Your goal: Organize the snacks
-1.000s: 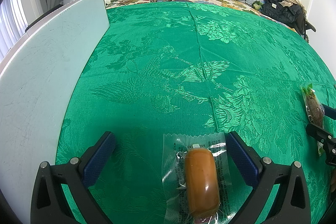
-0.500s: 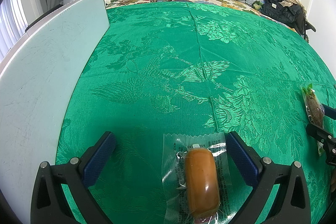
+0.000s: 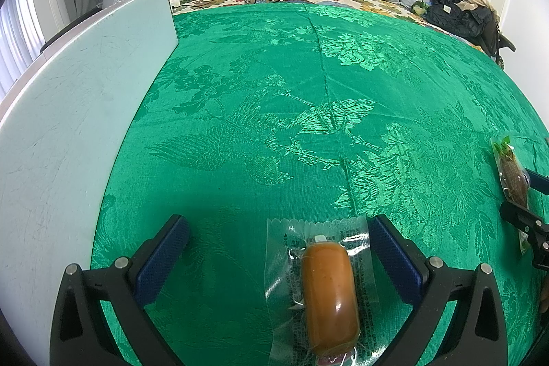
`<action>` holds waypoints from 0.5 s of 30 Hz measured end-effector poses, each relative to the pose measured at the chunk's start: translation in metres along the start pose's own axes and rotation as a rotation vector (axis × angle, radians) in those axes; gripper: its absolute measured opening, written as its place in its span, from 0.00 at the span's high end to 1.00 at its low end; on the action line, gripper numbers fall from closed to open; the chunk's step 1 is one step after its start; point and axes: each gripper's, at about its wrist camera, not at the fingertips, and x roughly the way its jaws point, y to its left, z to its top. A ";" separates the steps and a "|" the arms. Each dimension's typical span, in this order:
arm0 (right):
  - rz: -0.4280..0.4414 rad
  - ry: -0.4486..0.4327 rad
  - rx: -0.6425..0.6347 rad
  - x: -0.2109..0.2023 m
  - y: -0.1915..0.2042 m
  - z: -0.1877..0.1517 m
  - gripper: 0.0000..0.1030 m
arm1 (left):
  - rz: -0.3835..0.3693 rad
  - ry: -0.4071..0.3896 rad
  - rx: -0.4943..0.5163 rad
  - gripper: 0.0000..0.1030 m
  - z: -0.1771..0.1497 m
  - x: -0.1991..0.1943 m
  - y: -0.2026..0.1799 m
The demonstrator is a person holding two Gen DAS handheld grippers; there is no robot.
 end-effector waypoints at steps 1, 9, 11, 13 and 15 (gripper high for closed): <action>0.000 0.000 0.000 0.000 0.000 0.000 0.12 | 0.000 0.000 0.000 0.00 0.000 0.000 0.000; 0.000 0.000 0.000 0.000 0.000 0.000 0.12 | 0.000 0.000 -0.001 0.00 0.000 0.000 0.000; 0.000 0.000 0.000 0.001 -0.001 0.000 0.12 | 0.000 0.001 -0.003 0.00 0.001 0.000 0.000; 0.000 0.000 0.000 0.000 0.000 0.000 0.12 | -0.021 0.045 0.030 0.00 0.003 0.000 0.001; 0.000 0.000 0.000 0.001 -0.001 0.000 0.12 | -0.050 0.131 0.077 0.00 0.006 -0.001 0.002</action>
